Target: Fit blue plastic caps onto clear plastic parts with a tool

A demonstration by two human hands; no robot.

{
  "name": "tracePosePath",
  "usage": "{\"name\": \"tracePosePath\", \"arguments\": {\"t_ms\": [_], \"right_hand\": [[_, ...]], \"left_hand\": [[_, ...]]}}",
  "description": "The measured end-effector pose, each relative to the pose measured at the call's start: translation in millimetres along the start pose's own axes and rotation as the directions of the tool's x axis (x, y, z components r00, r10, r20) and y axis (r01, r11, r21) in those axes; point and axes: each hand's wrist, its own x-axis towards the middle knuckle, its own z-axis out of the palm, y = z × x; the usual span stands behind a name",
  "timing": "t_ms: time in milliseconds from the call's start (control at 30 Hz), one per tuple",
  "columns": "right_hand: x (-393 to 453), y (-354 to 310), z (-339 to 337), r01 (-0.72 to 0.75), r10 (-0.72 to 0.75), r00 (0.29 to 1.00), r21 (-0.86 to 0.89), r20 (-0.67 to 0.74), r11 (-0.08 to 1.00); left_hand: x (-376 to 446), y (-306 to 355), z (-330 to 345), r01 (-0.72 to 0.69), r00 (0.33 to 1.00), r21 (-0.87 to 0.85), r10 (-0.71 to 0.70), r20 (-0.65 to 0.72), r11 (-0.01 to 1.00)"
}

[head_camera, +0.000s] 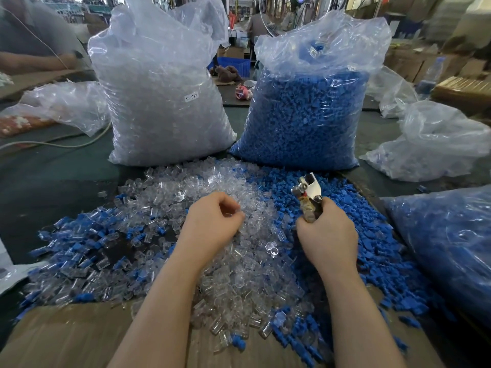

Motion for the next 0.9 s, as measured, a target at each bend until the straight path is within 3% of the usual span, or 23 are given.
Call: {"name": "tracePosePath", "arguments": {"t_ms": [100,200,267,367,533,900], "right_hand": [[1,-1,0,0.032,-0.035,0.999,0.106,0.019,0.994],[1,-1,1,0.038,-0.047,0.998,0.181,0.049,0.983],[1,-1,1,0.034,-0.049,0.997,0.231,0.058,0.972],[1,-1,0,0.044,-0.059,0.997,0.311,0.04,0.949],[-1,-3,0,0.051,-0.061,0.998,0.425,0.012,0.904],[-4,-5,2,0.083,-0.092,0.996,0.58,-0.014,0.811]], "left_hand": [[-1,8,-1,0.045,0.999,-0.295,-0.035,0.039,0.954],[-2,15,-4,0.131,0.99,-0.61,-0.066,0.129,0.782],[-2,17,-5,0.198,0.977,-0.704,-0.076,0.201,0.682],[-3,18,-6,0.283,0.95,-0.755,-0.064,0.307,0.591],[-3,18,-3,0.258,0.959,-0.703,-0.085,0.272,0.663],[-4,23,4,0.249,0.964,-0.728,-0.091,0.25,0.639]]}}
